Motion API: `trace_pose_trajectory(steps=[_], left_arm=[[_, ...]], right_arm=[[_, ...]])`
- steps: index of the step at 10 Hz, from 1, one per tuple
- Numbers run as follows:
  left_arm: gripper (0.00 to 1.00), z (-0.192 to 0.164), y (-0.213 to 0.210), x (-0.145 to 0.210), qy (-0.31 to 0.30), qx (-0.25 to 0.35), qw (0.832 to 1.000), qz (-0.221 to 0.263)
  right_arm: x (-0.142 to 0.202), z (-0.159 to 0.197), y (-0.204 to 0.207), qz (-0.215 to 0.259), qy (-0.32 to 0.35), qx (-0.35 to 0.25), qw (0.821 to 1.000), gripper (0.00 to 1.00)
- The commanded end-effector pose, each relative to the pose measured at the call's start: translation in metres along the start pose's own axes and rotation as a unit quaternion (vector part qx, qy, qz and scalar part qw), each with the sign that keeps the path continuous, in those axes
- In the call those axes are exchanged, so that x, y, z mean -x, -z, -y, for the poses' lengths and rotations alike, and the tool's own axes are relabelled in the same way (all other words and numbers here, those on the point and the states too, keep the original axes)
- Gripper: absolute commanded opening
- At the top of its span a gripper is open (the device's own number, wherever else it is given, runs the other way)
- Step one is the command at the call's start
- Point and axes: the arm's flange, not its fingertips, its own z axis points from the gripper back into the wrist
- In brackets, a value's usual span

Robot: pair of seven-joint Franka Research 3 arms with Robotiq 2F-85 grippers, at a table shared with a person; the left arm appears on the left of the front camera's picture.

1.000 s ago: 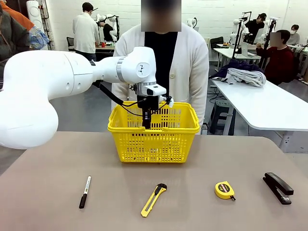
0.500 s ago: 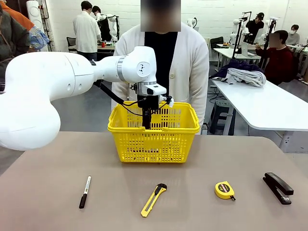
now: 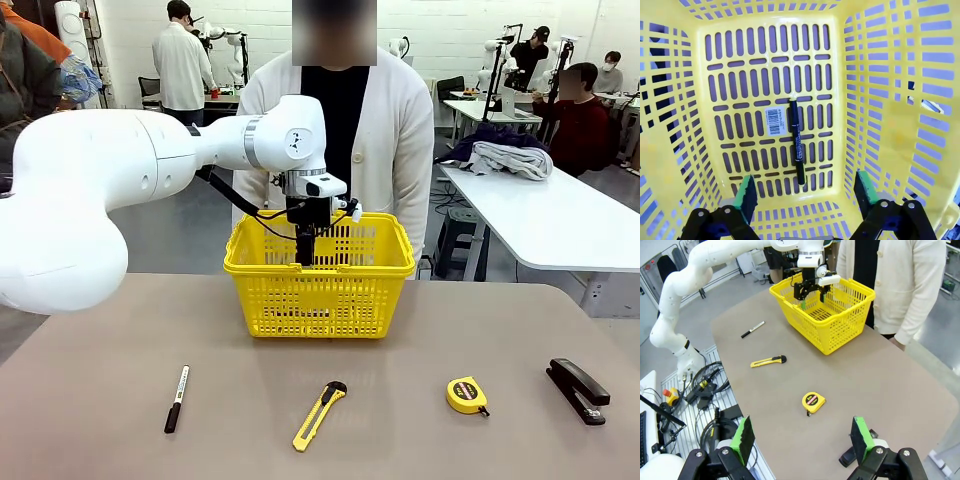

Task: Place the items the person wants into the basket.
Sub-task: Pick up the item the person points to and place it in the Market Basket.

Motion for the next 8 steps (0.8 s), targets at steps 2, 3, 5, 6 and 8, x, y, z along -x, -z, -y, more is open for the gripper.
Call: trace_pose_trajectory(steps=[2, 3, 5, 6, 8], left_arm=[[1.0, 0.004, -0.029, 0.008, -0.011, -0.007, 1.0, 0.007], [1.0, 0.025, -0.049, 0.023, -0.012, -0.011, 1.0, 0.018], [1.0, 0.078, -0.09, 0.069, -0.034, -0.041, 0.997, 0.047], [1.0, 0.106, -0.104, 0.097, -0.047, -0.053, 0.995, 0.074], [1.0, 0.168, -0.119, 0.155, -0.081, -0.086, 0.986, 0.117]], right_arm=[[0.0, 0.002, 0.0, 0.011, -0.008, -0.007, 1.0, 1.0], [0.0, 0.002, 0.0, 0.011, -0.008, -0.007, 1.0, 1.0], [0.0, 0.002, 0.0, 0.011, -0.008, -0.007, 1.0, 1.0], [0.0, 0.002, 0.0, 0.011, -0.008, -0.007, 1.0, 1.0], [0.0, 0.002, 0.0, 0.011, -0.008, -0.007, 1.0, 1.0]])
